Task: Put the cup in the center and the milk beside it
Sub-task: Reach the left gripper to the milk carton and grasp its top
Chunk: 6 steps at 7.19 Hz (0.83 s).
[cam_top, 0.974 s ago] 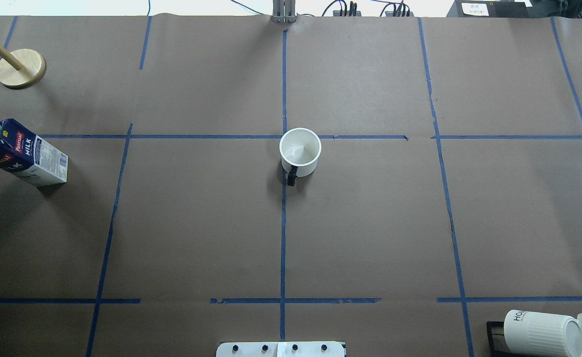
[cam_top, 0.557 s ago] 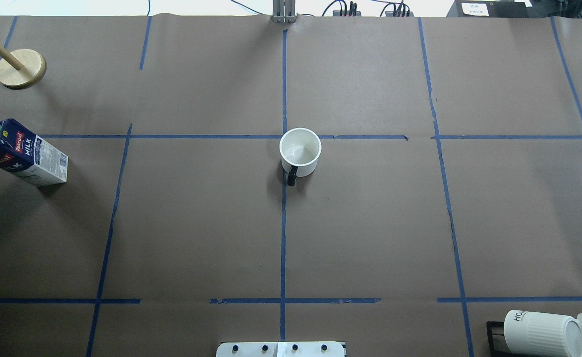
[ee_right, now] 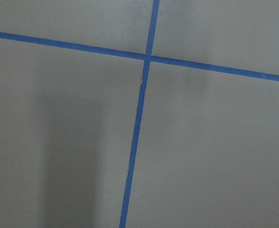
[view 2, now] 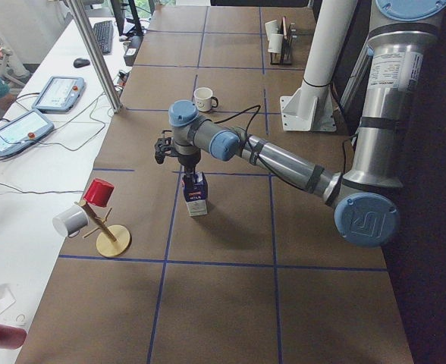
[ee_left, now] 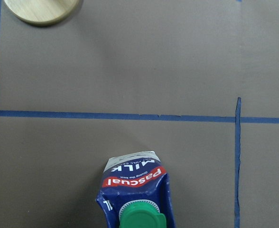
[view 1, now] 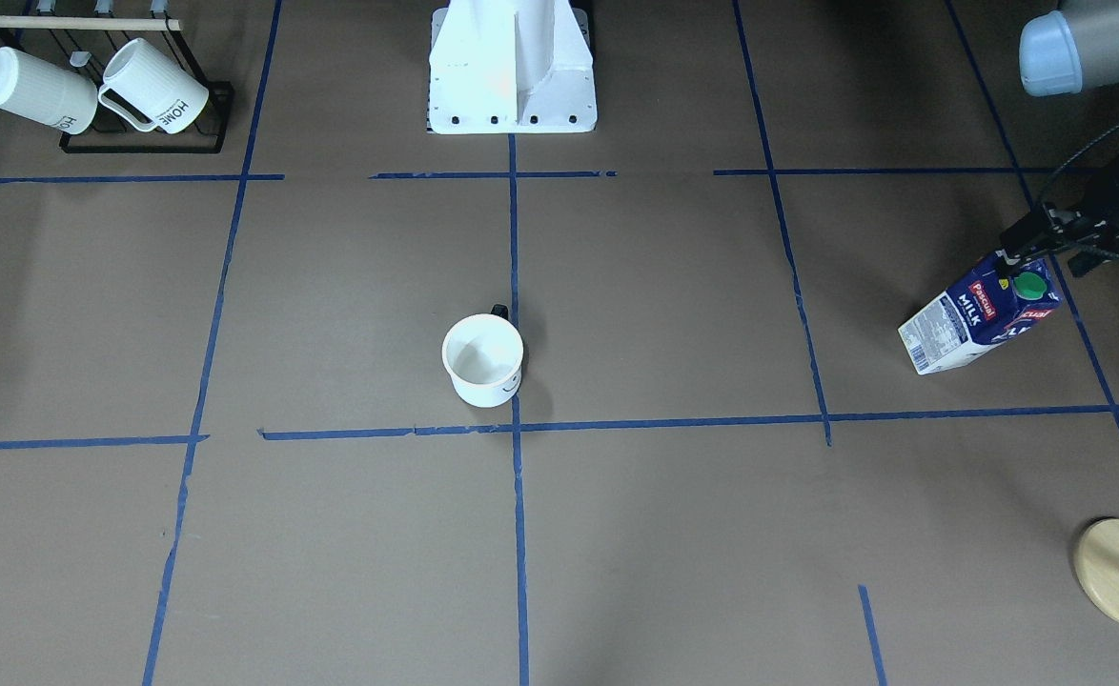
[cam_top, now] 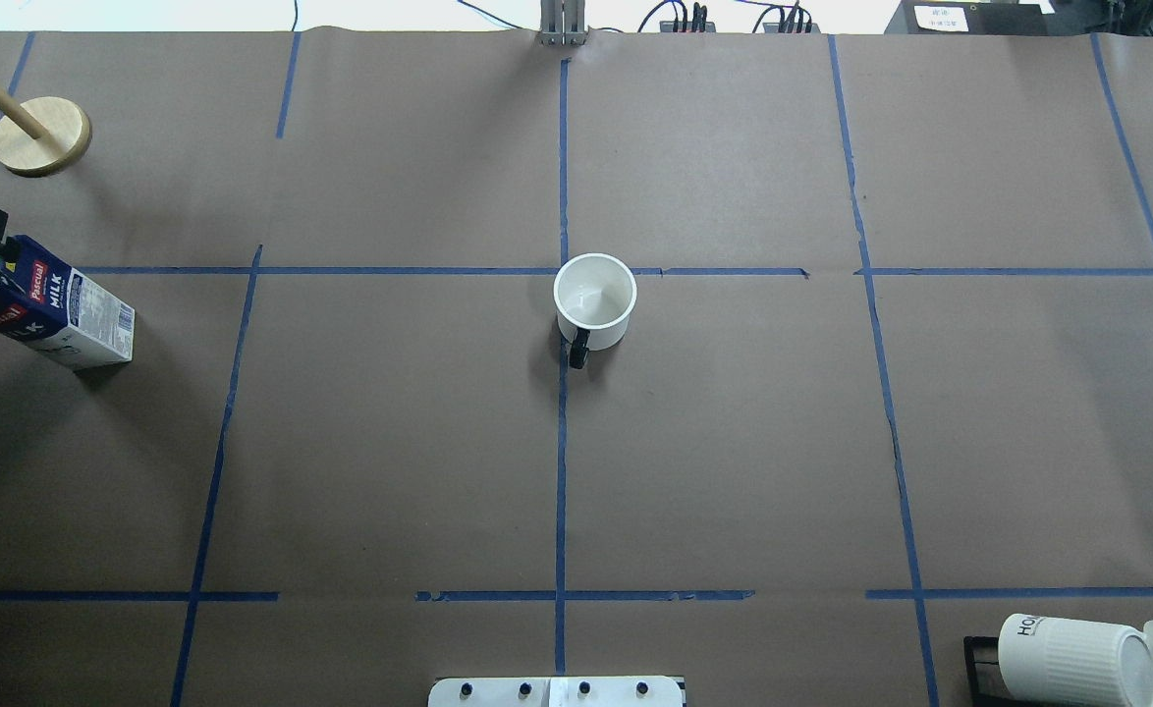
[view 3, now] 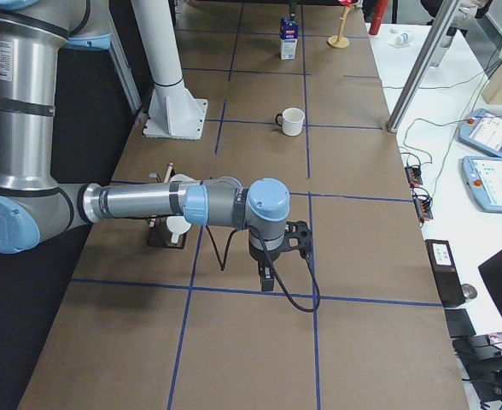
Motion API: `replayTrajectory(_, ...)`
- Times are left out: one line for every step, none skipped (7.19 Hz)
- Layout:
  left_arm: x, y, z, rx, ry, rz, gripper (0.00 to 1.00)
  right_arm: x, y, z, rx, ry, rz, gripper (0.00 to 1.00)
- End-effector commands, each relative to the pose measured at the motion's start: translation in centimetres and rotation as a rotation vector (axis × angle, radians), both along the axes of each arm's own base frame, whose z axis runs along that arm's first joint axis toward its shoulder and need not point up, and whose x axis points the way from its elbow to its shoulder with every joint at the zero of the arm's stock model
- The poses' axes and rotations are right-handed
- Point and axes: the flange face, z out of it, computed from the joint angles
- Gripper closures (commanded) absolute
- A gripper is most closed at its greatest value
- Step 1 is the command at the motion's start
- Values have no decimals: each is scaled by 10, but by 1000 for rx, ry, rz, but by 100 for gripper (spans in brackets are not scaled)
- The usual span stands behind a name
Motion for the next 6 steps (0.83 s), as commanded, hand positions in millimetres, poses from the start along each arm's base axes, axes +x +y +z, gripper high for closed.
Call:
replayTrajectory(20, 2, 17, -16, -41, 23, 0, 0, 0, 0, 0, 0, 0, 0)
replayTrajectory(30, 3, 24, -17, -48, 40, 0, 0, 1, 1, -1, 0, -1, 0)
replayTrajectory(32, 2, 25, -9, -45, 42, 2, 0, 1, 1, -1, 0, -1, 0)
replayTrajectory(32, 1, 25, -14, -43, 38, 40, 0, 1, 1, 1, 0, -4, 0)
replayTrajectory(34, -1, 19, -8, -36, 39, 56, 0, 1, 1, 1, 0, -4, 0)
replayTrajectory(35, -3, 7, 7, -29, 39, 61, 0, 1, 1, 1, 0, -4, 0)
